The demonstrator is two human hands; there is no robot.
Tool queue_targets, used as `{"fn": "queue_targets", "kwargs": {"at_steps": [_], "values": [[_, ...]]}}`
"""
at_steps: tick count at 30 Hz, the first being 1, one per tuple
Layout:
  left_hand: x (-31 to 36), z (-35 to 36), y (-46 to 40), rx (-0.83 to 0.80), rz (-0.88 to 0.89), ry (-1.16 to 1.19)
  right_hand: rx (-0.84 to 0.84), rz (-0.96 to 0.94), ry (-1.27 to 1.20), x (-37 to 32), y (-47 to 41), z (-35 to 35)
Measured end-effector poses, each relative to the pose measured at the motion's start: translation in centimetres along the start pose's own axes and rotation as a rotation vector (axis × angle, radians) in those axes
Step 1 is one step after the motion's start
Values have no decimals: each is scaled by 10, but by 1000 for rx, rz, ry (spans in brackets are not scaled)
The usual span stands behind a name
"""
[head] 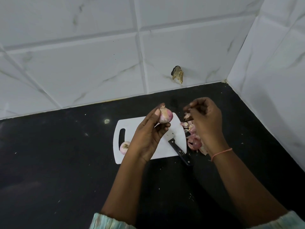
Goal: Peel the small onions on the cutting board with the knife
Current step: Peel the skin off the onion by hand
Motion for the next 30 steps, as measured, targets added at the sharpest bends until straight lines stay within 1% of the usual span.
{"fn": "queue_targets", "kwargs": {"at_steps": [2,3,4,6,7,9,10,11,12,16,18,20,24,27,30], "values": [[-1,-2,-3,35,-3,19,-162,-18,193,11,-4,0],[-3,-2,-4,52,-6,30,-238,-59,290,13,-4,1],[-3,-2,-5,66,-3,35,-254,-123,333,10,-3,2],[-3,-1,-7,67,23,44,-198,-262,252,-5,3,4],[-3,0,-8,57,42,50,-205,-303,189,-13,6,7],[-2,3,-8,22,89,35,-322,-356,117,-22,12,18],[-1,4,-7,2,114,18,-379,-401,124,-25,14,24],[0,5,-6,-14,135,3,-398,-437,139,-26,16,28],[1,6,-5,-25,155,-13,-380,-441,133,-25,16,29],[3,6,-3,-98,200,-97,-256,-331,-12,-22,16,25],[2,4,-4,-104,203,-177,-218,-328,-26,-22,16,23],[1,4,-5,-95,214,-203,-209,-353,19,-22,14,22],[-2,6,-5,-85,199,-100,-207,-511,194,-30,12,22],[-3,4,-6,-82,205,-53,-217,-478,173,-31,15,22],[-2,5,-5,-63,217,-23,-202,-548,222,-32,19,23]]}}
Point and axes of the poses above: each hand's wrist, its own y-axis away from the middle knuckle, its own z-axis out of the palm, x = y × z, the point moved 5 cm from there along -y, towards the middle knuckle, and after that the axes turned 14 degrees about -z, right-handed, at the moved point
